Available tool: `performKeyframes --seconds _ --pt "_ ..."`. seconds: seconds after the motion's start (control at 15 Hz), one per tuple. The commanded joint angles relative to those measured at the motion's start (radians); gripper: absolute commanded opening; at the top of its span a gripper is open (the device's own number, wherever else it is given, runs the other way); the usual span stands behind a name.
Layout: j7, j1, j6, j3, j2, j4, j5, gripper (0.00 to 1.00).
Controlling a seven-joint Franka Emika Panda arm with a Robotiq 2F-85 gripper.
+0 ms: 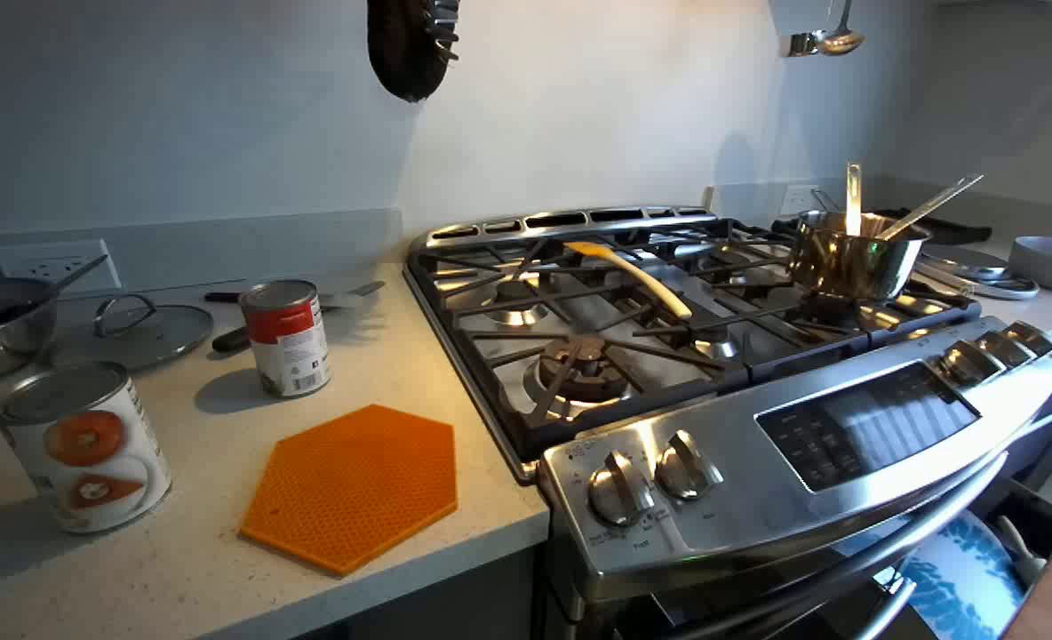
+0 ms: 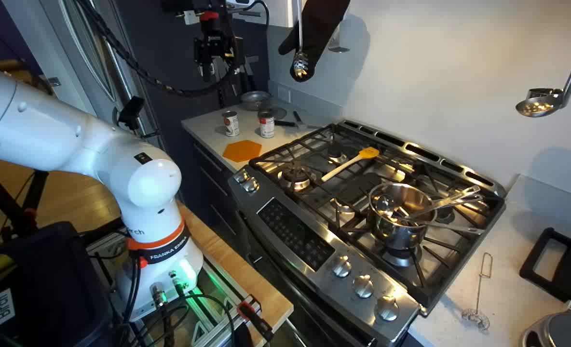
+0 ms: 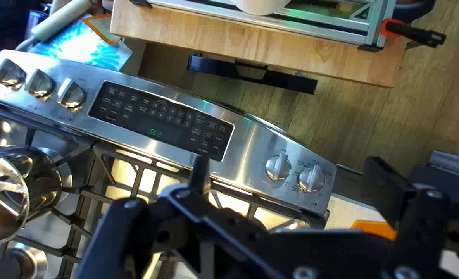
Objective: Put the metal object on the yellow mat
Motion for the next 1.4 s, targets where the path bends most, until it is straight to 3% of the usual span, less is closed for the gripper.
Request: performKeyframes --seconds 0.0,0.73,1.07,1.33 --pt "0.005 0.009 -0.002 -0.006 0.002 0.003 -0.003 1.00" --pt "0.005 0.020 0.031 0.002 0.041 0.034 0.020 1.00" --pt "0.018 0.054 0.220 0.055 0.194 0.139 0.045 1.00" --pt "0.097 0.035 0.493 0.067 0.315 0.223 0.041 1.00"
